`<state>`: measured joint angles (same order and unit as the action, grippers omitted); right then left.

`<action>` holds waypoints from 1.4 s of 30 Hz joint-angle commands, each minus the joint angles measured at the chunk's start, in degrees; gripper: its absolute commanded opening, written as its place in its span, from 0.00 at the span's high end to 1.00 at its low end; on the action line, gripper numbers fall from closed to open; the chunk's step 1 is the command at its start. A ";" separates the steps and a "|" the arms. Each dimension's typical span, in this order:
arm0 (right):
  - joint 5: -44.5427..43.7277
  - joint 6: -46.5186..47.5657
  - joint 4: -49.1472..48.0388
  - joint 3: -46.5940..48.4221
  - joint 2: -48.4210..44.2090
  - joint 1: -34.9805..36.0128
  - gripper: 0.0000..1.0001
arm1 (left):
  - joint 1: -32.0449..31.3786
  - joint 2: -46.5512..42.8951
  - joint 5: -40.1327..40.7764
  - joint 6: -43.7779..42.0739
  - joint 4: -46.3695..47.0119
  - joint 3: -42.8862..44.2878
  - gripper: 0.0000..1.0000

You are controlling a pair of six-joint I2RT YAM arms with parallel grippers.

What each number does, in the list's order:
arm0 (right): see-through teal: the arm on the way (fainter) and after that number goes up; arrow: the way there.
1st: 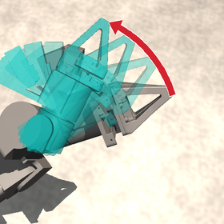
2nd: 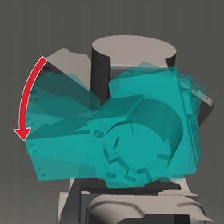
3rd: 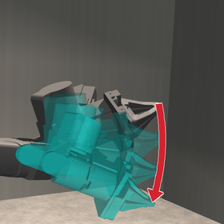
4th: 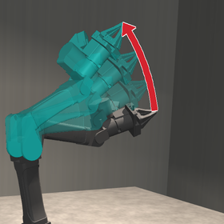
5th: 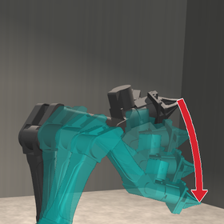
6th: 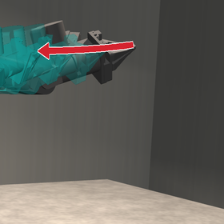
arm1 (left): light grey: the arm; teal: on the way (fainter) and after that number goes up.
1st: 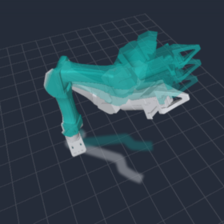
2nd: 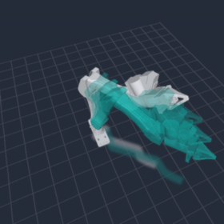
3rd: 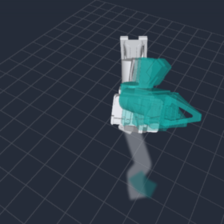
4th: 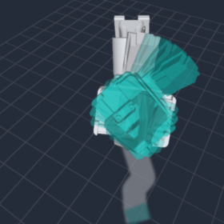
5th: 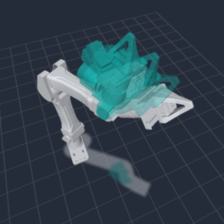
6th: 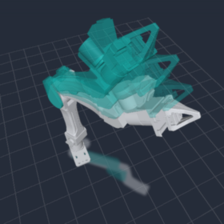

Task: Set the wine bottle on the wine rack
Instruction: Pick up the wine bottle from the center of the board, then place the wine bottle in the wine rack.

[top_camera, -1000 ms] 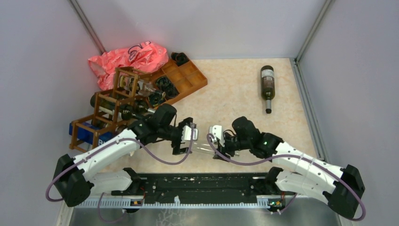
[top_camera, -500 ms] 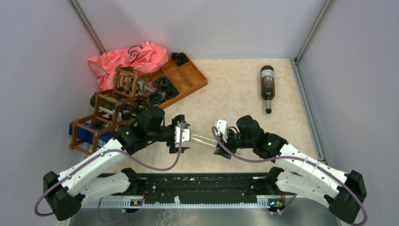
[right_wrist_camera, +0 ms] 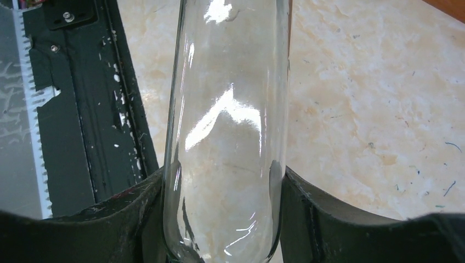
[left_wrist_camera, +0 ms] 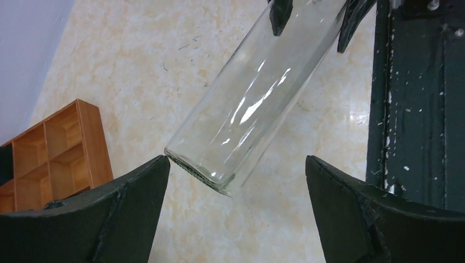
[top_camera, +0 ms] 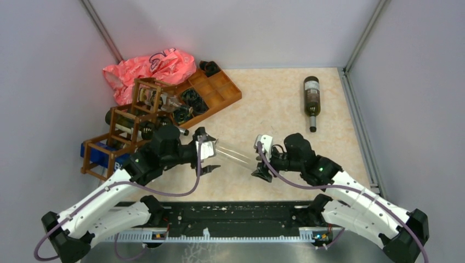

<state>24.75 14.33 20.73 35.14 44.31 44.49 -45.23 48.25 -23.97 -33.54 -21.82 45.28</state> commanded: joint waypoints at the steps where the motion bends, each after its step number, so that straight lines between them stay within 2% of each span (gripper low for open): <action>1: -0.10 -2.52 -8.40 1.05 -0.43 -1.60 1.00 | 0.30 -2.04 0.59 8.69 2.74 4.02 0.01; 6: 0.58 -4.61 -10.34 1.22 0.19 -1.97 1.00 | 0.32 -2.15 1.19 15.50 2.94 8.10 0.01; 12: 2.14 -7.39 -13.70 2.22 0.95 -1.97 1.00 | 0.31 -3.49 5.88 21.29 2.20 13.02 0.01; 16: 3.75 -10.42 -17.28 5.94 5.64 -2.01 1.00 | 0.25 -4.21 9.51 24.35 2.28 17.48 0.01; 20: 6.21 -13.61 -20.06 13.42 15.71 -1.98 1.00 | 0.24 -4.42 13.48 25.74 2.05 23.95 0.01; 23: 7.57 -17.41 -25.55 18.25 21.81 -1.12 1.00 | 0.31 -5.61 14.94 26.30 3.04 27.87 0.01; 32: 3.30 -23.69 -32.07 37.80 41.33 6.47 1.00 | 0.24 -11.86 17.58 27.84 9.74 32.98 0.01; 42: -0.96 -29.31 -29.13 68.49 66.12 15.91 1.00 | 0.21 -14.09 18.08 25.63 6.43 35.08 0.01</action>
<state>25.08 -11.51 -3.29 91.11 105.06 57.10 -45.23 34.74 -7.70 -7.11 -13.54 79.53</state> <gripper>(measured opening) 0.582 0.987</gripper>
